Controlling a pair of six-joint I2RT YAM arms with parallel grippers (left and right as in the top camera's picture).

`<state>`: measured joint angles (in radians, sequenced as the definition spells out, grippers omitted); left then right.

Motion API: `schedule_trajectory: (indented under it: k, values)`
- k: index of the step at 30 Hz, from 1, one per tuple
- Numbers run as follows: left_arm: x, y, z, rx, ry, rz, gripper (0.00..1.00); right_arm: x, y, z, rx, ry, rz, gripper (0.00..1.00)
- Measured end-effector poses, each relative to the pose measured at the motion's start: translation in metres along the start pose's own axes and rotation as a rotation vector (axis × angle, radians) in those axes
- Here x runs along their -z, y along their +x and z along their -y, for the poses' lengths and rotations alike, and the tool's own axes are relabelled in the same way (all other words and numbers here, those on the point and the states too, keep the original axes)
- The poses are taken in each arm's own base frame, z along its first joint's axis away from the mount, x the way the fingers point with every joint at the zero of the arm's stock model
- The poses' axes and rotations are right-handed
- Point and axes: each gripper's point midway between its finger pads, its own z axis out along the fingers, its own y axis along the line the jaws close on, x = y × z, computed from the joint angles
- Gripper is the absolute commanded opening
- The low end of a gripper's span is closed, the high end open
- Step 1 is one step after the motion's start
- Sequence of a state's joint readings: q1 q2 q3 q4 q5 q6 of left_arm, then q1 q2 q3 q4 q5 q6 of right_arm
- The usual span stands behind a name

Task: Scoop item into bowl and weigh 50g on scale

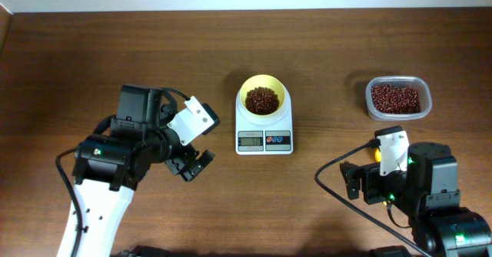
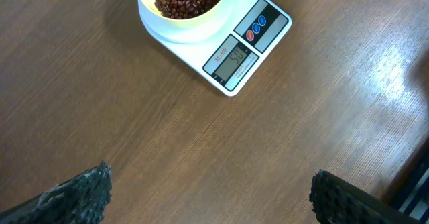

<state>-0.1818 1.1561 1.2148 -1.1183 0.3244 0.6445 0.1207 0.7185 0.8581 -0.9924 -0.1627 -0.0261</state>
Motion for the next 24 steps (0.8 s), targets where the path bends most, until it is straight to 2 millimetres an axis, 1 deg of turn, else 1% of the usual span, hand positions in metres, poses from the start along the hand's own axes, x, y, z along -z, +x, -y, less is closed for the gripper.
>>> schedule_trajectory:
  k: [5, 7, 9, 11, 15, 16, 18, 20, 24]
  values:
    - [0.0, 0.0, 0.0, 0.0, 0.0, 0.0, 0.99, 0.001, 0.006, -0.001, -0.003, -0.004, -0.021, 0.99]
    - [0.0, 0.0, 0.0, 0.0, 0.0, 0.0, 0.99, 0.004, 0.005, -0.001, -0.002, -0.003, -0.004, 0.99]
    - [0.0, 0.0, 0.0, 0.0, 0.0, 0.0, 0.99, 0.013, 0.005, -0.003, 0.005, -0.003, 0.031, 0.99]
    - [0.0, 0.0, 0.0, 0.0, 0.0, -0.001, 0.99, 0.021, 0.015, -0.004, 0.003, -0.002, 0.025, 0.99]
    - [0.0, 0.0, 0.0, 0.0, 0.0, 0.0, 0.99, 0.041, 0.015, -0.008, 0.019, 0.0, 0.123, 0.99]
    - [0.0, 0.0, 0.0, 0.0, 0.0, 0.0, 0.99, 0.044, 0.016, -0.008, 0.023, 0.001, 0.143, 0.99]
    - [0.0, 0.0, 0.0, 0.0, -0.001, 0.0, 0.99, 0.043, 0.021, -0.008, 0.022, 0.001, 0.159, 0.99]
    - [0.0, 0.0, 0.0, 0.0, 0.0, 0.0, 0.99, 0.037, 0.031, -0.006, -0.018, 0.004, 0.183, 0.99]
    - [0.0, 0.0, 0.0, 0.0, -0.001, 0.0, 0.99, 0.028, 0.03, -0.002, -0.034, 0.018, 0.295, 0.99]
